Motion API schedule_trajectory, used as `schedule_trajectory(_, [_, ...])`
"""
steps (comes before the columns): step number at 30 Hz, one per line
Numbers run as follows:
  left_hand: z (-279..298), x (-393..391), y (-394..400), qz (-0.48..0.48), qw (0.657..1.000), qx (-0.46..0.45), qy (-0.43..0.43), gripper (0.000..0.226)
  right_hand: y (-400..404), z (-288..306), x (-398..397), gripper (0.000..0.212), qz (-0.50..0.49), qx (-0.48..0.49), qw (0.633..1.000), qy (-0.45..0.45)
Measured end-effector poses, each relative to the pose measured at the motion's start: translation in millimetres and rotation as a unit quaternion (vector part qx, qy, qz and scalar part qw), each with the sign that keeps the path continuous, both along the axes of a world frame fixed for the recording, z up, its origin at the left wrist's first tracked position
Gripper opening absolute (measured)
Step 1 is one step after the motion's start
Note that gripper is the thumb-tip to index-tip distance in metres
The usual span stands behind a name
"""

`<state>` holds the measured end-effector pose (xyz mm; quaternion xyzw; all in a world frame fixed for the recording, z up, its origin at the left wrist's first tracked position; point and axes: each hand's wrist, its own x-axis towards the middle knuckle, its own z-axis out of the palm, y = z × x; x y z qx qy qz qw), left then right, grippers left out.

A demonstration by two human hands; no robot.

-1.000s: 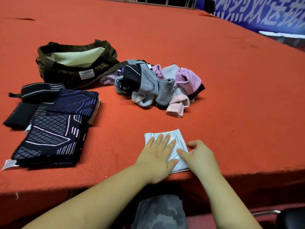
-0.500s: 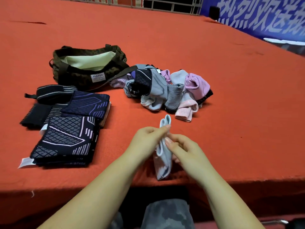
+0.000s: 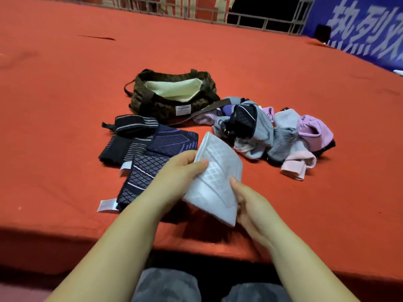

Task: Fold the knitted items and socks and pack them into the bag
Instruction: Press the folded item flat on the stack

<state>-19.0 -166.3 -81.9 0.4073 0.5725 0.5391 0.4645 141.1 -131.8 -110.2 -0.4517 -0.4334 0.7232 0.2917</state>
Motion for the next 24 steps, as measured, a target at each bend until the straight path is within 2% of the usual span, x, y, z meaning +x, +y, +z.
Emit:
schedule_trajectory(3, [1, -34, -7, 0.085, 0.995, -0.011, 0.046, 0.029, 1, 8, -29, 0.007, -0.01, 0.035, 0.999, -0.004])
schedule_trajectory(5, [-1, -53, -13, 0.143, 0.987, -0.024, 0.074, 0.029, 2, 12, -52, 0.01, -0.002, 0.09, 0.995, -0.038])
schedule_trajectory(8, [-6, -74, -20, 0.205, 0.964, -0.027, 0.17, 0.02, 2, 13, -82, 0.011, -0.01, 0.189, 0.977, -0.096])
schedule_trajectory(12, [-21, -93, -25, 0.228, 0.931, -0.054, 0.281, 0.033, 7, 6, -102, 0.027, 0.011, 0.311, 0.923, -0.225])
schedule_trajectory(17, [-42, -97, -28, 0.204, 0.902, -0.086, 0.369, 0.057, -2, -7, -109, 0.063, 0.051, 0.378, 0.866, -0.322])
schedule_trajectory(19, [-48, -96, -31, 0.202, 0.866, -0.076, 0.452, 0.063, -7, -11, -109, 0.072, 0.076, 0.414, 0.812, -0.404])
schedule_trajectory(21, [-56, -99, -31, 0.192, 0.805, -0.03, 0.56, 0.065, -10, -17, -109, 0.074, 0.038, 0.512, 0.722, -0.464])
schedule_trajectory(23, [-63, -101, -26, 0.172, 0.755, 0.052, 0.631, 0.05, -10, -27, -111, 0.061, -0.003, 0.626, 0.636, -0.452])
schedule_trajectory(24, [-65, -104, -25, 0.14, 0.739, 0.077, 0.655, 0.043, -7, -33, -111, 0.051, -0.001, 0.662, 0.611, -0.433])
